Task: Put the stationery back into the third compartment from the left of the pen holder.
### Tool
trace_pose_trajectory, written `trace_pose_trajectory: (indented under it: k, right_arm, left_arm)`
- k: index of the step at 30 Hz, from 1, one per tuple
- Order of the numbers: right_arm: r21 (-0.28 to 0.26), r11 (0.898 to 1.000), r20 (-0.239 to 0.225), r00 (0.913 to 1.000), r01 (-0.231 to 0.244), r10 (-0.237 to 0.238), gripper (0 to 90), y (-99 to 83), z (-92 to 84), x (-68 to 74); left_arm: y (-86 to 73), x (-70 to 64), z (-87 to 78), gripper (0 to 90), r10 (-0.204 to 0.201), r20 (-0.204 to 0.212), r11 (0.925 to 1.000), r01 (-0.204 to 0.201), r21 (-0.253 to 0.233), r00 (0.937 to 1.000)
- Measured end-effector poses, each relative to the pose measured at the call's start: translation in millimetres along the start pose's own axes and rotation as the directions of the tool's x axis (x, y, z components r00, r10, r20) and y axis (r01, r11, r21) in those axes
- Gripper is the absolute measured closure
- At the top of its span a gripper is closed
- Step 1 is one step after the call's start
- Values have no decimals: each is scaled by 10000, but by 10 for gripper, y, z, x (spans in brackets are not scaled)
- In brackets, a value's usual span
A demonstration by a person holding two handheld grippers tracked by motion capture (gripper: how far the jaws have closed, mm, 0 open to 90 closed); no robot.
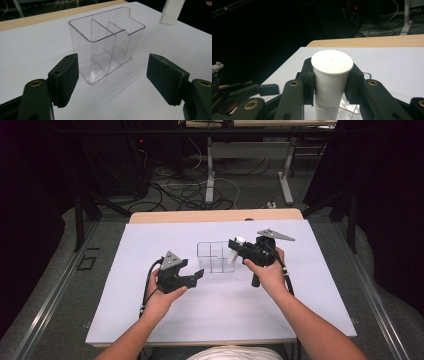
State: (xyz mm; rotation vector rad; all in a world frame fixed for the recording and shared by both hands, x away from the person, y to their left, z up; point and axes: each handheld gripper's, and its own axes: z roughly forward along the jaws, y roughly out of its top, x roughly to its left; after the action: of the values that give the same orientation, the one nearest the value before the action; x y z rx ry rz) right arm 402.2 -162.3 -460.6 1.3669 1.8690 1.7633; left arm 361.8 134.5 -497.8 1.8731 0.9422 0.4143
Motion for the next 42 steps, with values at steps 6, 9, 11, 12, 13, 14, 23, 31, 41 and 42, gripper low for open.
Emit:
trace_pose_trajectory:
  k: [6, 9, 11, 12, 13, 14, 23, 31, 41, 42]
  right_arm:
    - [-88, 9996, 190, 9995, 260, -259, 664, 66, 34, -35]
    - [-112, 9995, 298, 9992, 279, -276, 664, 97, 56, -47]
    - [-219, 9992, 367, 9988, 323, -315, 663, 111, 76, -58]
    - [-140, 9991, 423, 9983, 397, -391, 664, 120, 79, -66]
    - [-146, 9989, 453, 9980, 447, -440, 664, 127, 89, -71]
    - [-220, 9988, 529, 9976, 449, -436, 664, 132, 102, -71]
    - [-205, 9958, 989, 9913, 893, -869, 664, 181, 198, -113]
    - [-116, 9905, 1185, 9838, 1368, -1345, 664, 143, 298, -113]
    - [188, 9770, 1340, 9678, 2125, -2130, 664, 63, 416, -95]
    - [239, 9758, 1379, 9660, 2175, -2187, 663, 56, 425, -93]
  left_arm:
    - [-32, 158, -145, 198, -290, -495, 9996, 289, -25, 9984]
    - [-44, 217, -205, 164, -304, -759, 9995, 298, -93, 9966]
    - [-55, 254, -241, 158, -212, -985, 9998, 204, -92, 9949]
    - [-63, 272, -258, 152, -264, -1101, 9996, 251, -128, 9936]
    - [-70, 295, -274, 136, -315, -1171, 9995, 301, -137, 9926]
    - [-79, 317, -287, 115, -403, -1246, 9991, 387, -155, 9914]
    - [-175, 493, -355, 5, -755, -1679, 9971, 735, -179, 9829]
    - [-277, 599, -367, 5, -1258, -1920, 9920, 1217, -334, 9733]
    - [-345, 652, -351, 5, -1499, -2231, 9885, 1507, -137, 9632]
    - [-348, 654, -345, 5, -1475, -2249, 9888, 1488, -112, 9632]
